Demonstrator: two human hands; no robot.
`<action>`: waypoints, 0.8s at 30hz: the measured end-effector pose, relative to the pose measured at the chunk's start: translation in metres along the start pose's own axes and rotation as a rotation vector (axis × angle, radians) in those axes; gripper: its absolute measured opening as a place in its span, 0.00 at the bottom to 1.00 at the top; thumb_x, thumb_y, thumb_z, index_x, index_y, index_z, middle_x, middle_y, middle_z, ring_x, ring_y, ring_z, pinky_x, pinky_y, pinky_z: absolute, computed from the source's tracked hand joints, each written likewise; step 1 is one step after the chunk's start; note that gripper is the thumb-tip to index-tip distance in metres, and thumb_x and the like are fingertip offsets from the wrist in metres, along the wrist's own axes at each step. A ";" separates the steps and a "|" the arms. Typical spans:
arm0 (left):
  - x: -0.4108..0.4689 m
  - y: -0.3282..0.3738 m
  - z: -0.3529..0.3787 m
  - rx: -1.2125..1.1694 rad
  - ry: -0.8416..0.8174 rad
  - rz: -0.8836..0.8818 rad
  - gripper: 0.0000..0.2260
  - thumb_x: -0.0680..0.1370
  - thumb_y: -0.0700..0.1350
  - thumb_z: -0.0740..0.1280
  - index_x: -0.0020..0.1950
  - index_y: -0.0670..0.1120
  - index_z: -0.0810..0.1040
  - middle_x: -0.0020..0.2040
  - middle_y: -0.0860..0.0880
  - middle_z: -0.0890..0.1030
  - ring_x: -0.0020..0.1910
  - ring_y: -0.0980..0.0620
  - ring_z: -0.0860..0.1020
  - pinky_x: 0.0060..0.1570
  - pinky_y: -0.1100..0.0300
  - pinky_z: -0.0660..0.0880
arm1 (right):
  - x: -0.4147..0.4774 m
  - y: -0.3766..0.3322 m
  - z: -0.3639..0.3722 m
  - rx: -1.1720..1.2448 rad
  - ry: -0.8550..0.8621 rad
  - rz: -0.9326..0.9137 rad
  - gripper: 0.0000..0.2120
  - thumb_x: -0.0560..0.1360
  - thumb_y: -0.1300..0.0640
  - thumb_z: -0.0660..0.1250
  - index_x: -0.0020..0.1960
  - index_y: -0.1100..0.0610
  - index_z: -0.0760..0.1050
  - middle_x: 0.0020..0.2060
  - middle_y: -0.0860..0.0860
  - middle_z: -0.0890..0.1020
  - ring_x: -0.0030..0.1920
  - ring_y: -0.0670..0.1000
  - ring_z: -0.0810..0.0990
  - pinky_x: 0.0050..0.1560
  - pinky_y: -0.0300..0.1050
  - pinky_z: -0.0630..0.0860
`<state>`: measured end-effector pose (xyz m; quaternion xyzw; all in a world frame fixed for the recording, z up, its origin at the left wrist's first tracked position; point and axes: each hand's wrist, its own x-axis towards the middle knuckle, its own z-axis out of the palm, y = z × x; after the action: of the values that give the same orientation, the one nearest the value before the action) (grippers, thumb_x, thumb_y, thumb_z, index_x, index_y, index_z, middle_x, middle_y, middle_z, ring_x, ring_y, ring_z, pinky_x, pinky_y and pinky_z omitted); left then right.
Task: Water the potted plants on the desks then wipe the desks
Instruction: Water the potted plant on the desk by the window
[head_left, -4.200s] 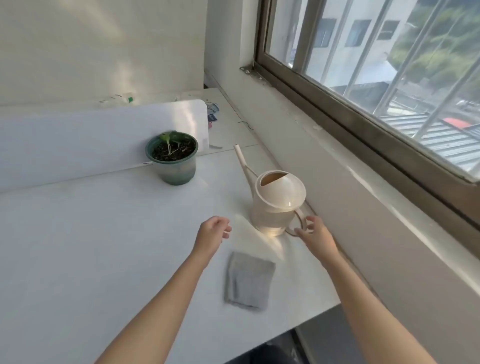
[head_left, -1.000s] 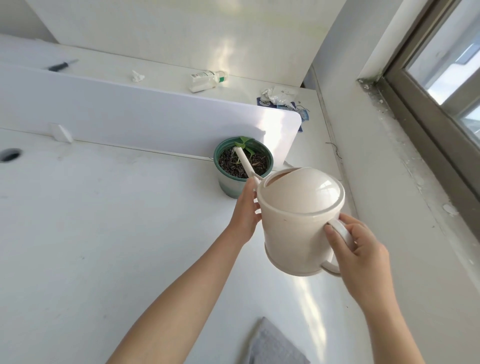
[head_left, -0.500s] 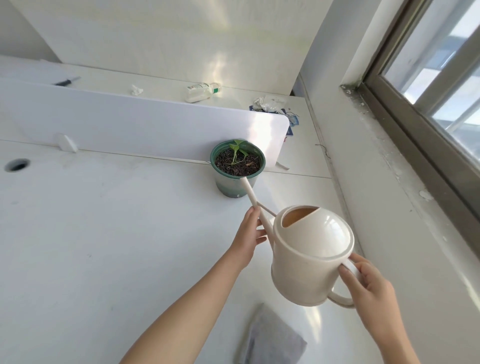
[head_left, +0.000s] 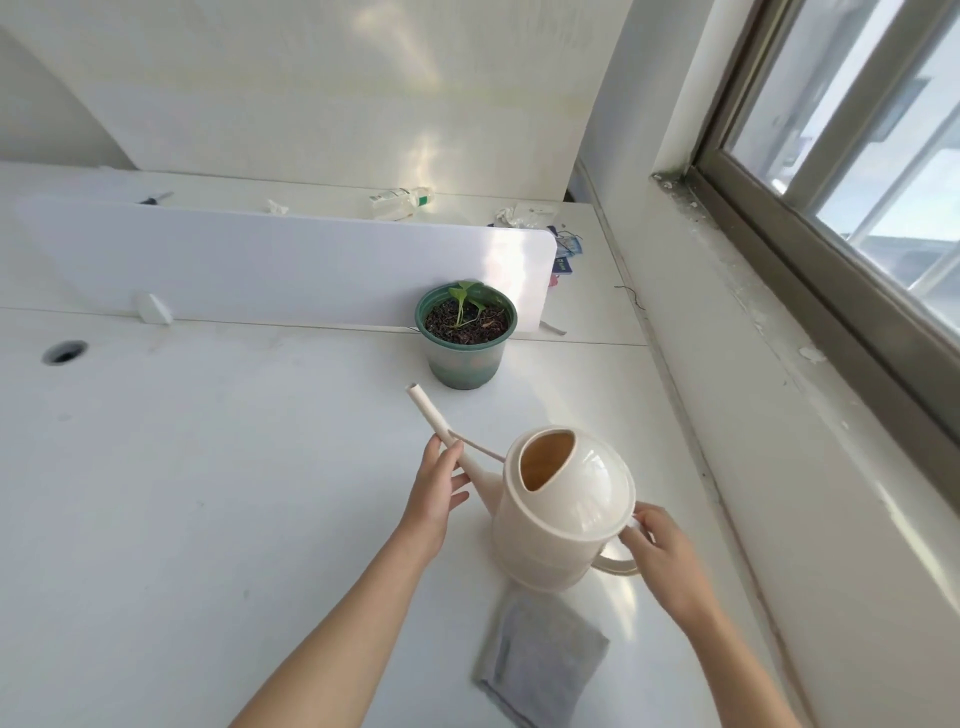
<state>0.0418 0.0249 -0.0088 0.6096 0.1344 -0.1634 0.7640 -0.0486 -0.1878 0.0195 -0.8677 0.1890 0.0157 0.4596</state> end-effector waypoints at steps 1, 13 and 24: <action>-0.002 0.001 -0.005 -0.013 0.018 0.012 0.18 0.80 0.50 0.55 0.70 0.51 0.63 0.63 0.47 0.74 0.55 0.48 0.75 0.55 0.53 0.68 | 0.002 -0.001 0.003 -0.014 -0.019 -0.002 0.09 0.75 0.60 0.61 0.54 0.59 0.75 0.54 0.51 0.75 0.51 0.50 0.72 0.50 0.39 0.63; -0.031 0.010 -0.071 -0.130 0.232 0.132 0.17 0.81 0.48 0.55 0.70 0.48 0.64 0.59 0.46 0.73 0.59 0.44 0.74 0.57 0.51 0.67 | 0.004 -0.040 0.051 -0.034 -0.207 -0.172 0.06 0.73 0.61 0.59 0.46 0.62 0.73 0.47 0.50 0.73 0.46 0.50 0.72 0.42 0.35 0.68; -0.063 0.003 -0.118 -0.194 0.407 0.161 0.09 0.81 0.47 0.54 0.60 0.52 0.68 0.56 0.46 0.73 0.52 0.46 0.74 0.56 0.52 0.67 | -0.012 -0.042 0.101 -0.113 -0.415 -0.247 0.07 0.74 0.61 0.56 0.45 0.65 0.70 0.50 0.48 0.71 0.42 0.42 0.71 0.41 0.26 0.69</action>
<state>-0.0145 0.1461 -0.0065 0.5625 0.2514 0.0379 0.7868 -0.0301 -0.0813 -0.0031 -0.8866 -0.0178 0.1478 0.4379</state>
